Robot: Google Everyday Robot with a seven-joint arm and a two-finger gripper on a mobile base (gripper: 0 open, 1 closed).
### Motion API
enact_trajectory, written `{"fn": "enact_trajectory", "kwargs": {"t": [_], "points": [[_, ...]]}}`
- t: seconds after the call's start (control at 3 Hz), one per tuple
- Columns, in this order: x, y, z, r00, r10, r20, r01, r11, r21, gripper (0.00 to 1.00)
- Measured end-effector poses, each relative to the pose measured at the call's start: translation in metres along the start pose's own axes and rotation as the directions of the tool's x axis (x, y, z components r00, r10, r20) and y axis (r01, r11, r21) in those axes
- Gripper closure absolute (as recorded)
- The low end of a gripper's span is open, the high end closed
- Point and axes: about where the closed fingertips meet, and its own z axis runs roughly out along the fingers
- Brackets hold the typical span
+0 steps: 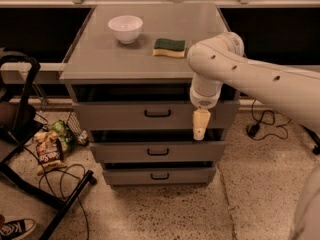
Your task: Open top drawer
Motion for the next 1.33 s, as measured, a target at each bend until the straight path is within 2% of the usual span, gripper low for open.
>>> {"fn": "enact_trajectory", "kwargs": {"t": [0.33, 0.67, 1.0, 1.33], "points": [[-0.006, 0.000, 0.023, 1.000, -0.001, 0.016, 0.002, 0.9993, -0.038, 0.19], [0.014, 0.021, 0.026, 1.000, 0.026, 0.008, -0.025, 0.9965, -0.080, 0.43], [0.015, 0.020, 0.021, 1.000, 0.029, 0.007, -0.029, 0.9961, -0.084, 0.74], [0.015, 0.019, 0.017, 1.000, 0.030, 0.007, -0.029, 0.9960, -0.084, 0.97]]}}
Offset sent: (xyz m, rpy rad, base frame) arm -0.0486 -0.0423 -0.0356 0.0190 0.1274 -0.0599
